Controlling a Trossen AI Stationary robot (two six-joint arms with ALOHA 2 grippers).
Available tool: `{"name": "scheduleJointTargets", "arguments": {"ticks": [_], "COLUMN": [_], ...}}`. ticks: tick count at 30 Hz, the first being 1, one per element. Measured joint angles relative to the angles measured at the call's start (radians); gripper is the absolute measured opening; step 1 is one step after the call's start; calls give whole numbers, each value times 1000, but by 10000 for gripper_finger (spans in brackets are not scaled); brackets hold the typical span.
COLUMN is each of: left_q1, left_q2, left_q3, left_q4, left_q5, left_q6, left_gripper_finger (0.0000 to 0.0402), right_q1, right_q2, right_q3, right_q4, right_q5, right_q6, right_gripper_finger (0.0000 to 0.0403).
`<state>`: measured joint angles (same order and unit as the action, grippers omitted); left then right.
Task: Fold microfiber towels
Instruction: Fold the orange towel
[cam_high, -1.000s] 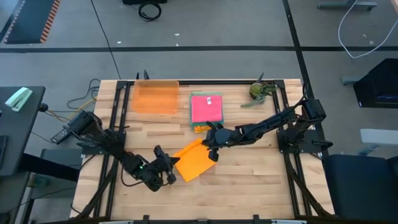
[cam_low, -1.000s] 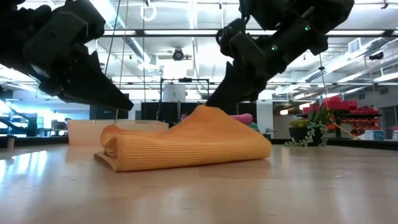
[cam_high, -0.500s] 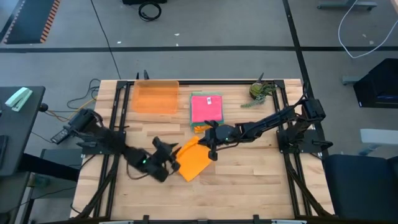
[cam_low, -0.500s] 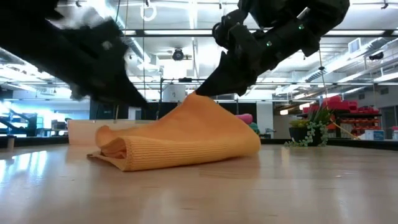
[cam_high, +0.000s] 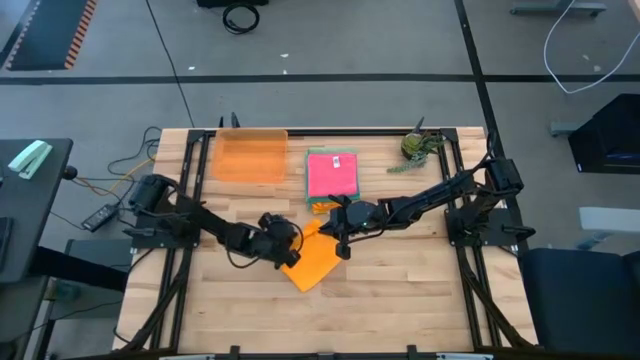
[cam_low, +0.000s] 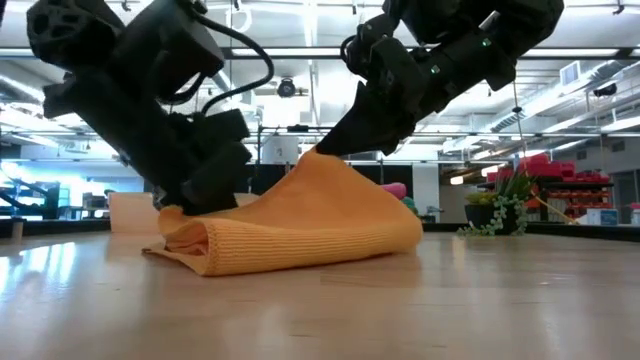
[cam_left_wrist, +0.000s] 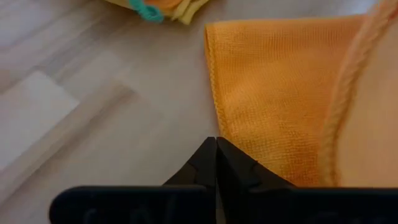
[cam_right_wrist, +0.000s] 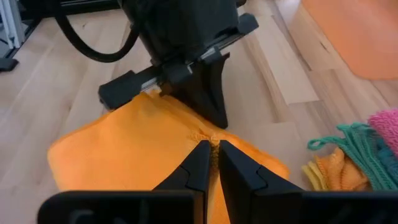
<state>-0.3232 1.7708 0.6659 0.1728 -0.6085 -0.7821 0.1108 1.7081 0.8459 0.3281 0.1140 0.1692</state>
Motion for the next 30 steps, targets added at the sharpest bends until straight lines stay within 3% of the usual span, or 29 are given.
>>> {"name": "scheduleJointTargets", "arguments": {"ticks": [15, 22, 30], "left_q1": [0, -6, -5], "left_q2": [48, 51, 51], "left_q3": [1, 1, 1], "left_q4": [146, 216, 220], "left_q5": [77, 197, 198], "left_q6": [32, 87, 114], "left_gripper_finger": [6, 4, 4], "right_q1": [-31, -59, -76], "right_q2": [17, 36, 72], "right_q3": [-1, -2, -2], "right_q4": [-13, -6, -15], "right_q5": [-38, -45, -71], "right_q6": [2, 12, 41], "right_gripper_finger": [39, 39, 39]}}
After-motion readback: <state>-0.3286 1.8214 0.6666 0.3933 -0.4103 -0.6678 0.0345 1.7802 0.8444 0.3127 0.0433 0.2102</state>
